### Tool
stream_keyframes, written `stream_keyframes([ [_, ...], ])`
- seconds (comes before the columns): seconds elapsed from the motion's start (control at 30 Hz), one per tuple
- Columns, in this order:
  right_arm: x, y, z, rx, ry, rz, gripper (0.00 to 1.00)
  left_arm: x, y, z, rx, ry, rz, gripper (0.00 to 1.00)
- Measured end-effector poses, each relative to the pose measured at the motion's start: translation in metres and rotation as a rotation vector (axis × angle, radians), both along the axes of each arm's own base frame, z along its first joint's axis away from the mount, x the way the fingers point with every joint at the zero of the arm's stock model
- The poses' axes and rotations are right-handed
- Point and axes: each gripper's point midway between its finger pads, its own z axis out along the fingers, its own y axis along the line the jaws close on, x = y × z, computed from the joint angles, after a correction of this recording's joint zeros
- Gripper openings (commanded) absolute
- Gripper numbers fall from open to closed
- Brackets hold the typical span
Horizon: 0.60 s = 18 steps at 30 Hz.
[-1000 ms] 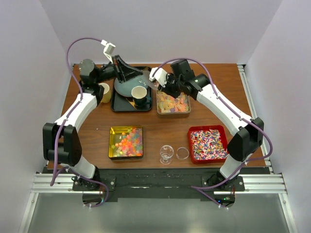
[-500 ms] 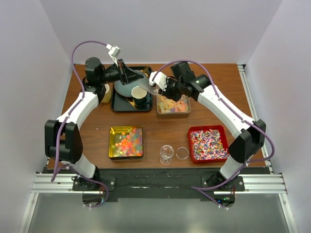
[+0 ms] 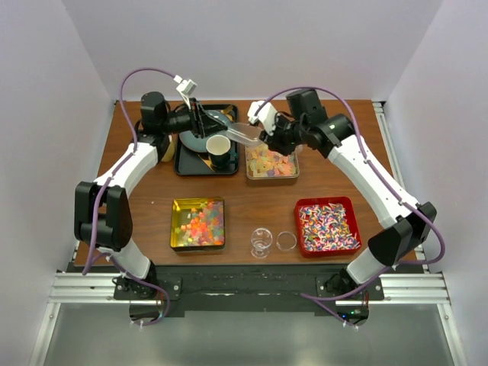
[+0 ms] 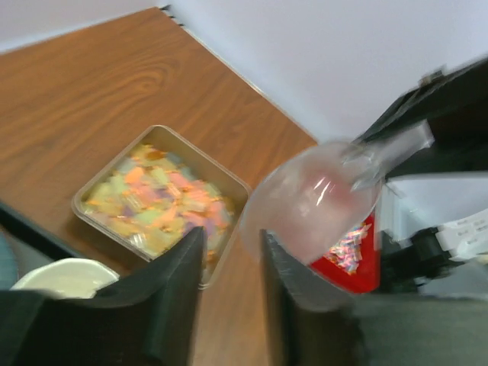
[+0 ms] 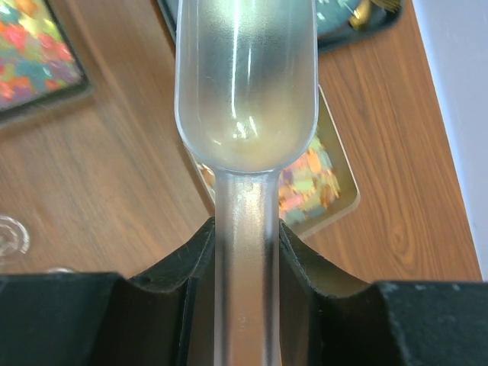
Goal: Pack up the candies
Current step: Move the storage box to the center of the board.
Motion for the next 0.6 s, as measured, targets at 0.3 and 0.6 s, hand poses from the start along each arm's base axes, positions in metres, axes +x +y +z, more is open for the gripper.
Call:
stream_keyframes([
  [0.3,0.002,-0.151,-0.003,-0.230,0.004,-0.162,0.00,-0.026,0.016,-0.027,0.194,-0.185,-0.025,0.75],
  [0.6,-0.071,-0.205,-0.026,-0.432,0.103,-0.060,0.00,-0.081,0.030,-0.112,0.409,-0.165,-0.184,0.77],
])
